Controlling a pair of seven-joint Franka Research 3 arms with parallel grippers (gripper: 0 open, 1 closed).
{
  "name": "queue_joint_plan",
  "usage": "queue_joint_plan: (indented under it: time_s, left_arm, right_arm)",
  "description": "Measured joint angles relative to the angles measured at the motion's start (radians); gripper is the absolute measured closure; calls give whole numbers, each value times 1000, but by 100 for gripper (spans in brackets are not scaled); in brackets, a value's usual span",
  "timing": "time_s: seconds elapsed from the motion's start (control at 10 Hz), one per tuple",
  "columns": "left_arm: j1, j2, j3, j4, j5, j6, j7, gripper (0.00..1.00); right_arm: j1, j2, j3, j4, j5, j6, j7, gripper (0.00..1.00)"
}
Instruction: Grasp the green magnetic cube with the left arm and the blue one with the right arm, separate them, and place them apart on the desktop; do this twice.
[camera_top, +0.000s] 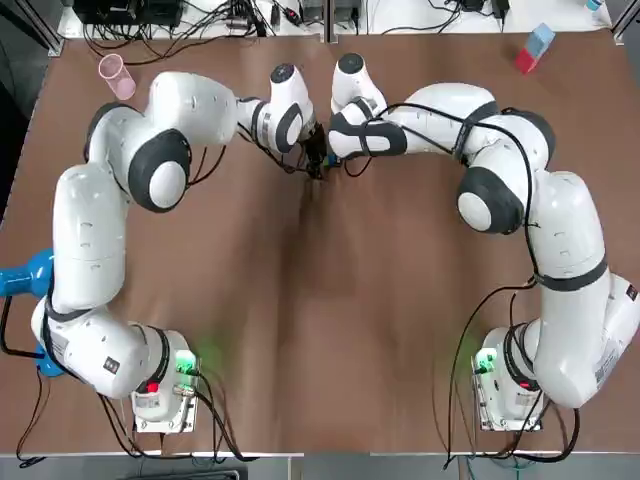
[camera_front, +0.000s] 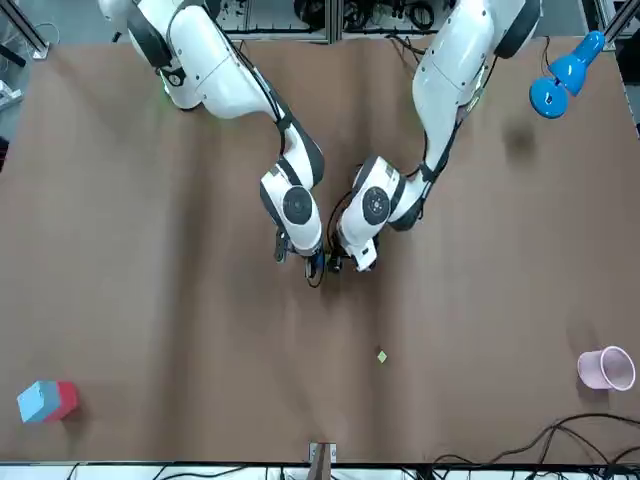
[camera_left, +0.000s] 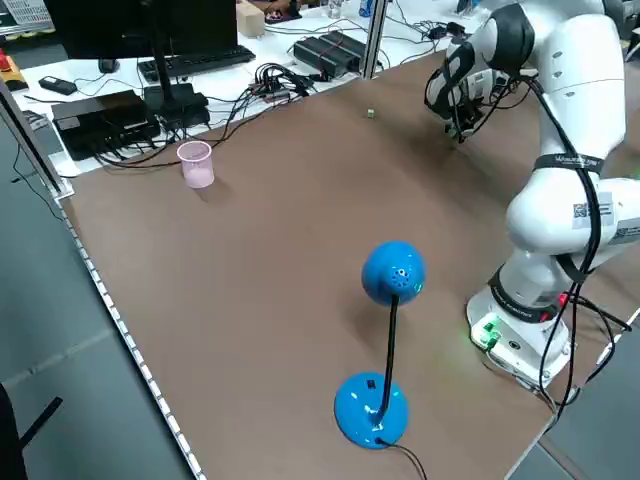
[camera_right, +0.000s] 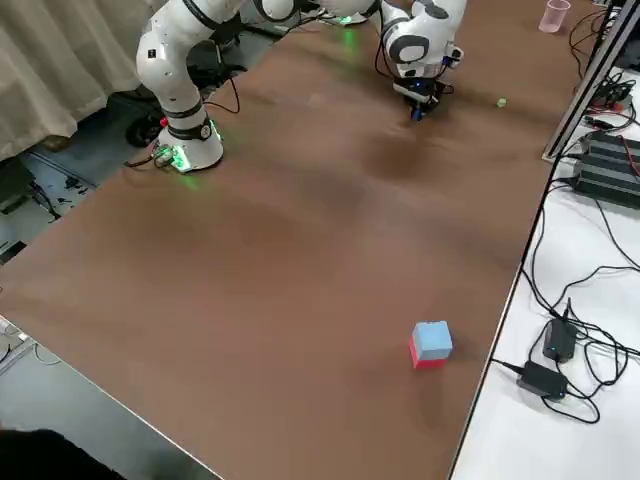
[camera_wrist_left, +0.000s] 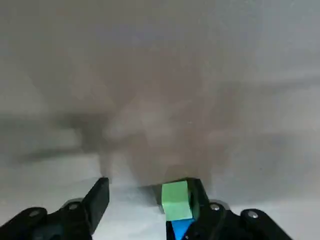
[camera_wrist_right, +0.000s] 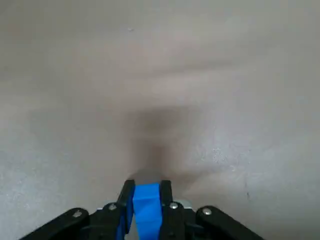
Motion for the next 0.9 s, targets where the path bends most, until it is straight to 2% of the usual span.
queue_joint_plan:
  time_s: [0.1,0.3,0.4,0.5,0.9]
  left_arm:
    - [0,0,0,0,0,1,0,30]
    - [0,0,2,1,0,6,-1,47]
    - [0,0,3,2,0,8,-1,53]
    - [0,0,3,5,0,9,-1,70]
    - [0,0,3,5,0,9,-1,77]
  right_arm:
    - [0,0,0,0,0,0,0,71]
    - [0,0,0,0,0,0,0,71]
    - [0,0,0,0,0,0,0,71]
    - [0,0,0,0,0,0,0,71]
    - [0,0,0,-1,0,0,0,72]
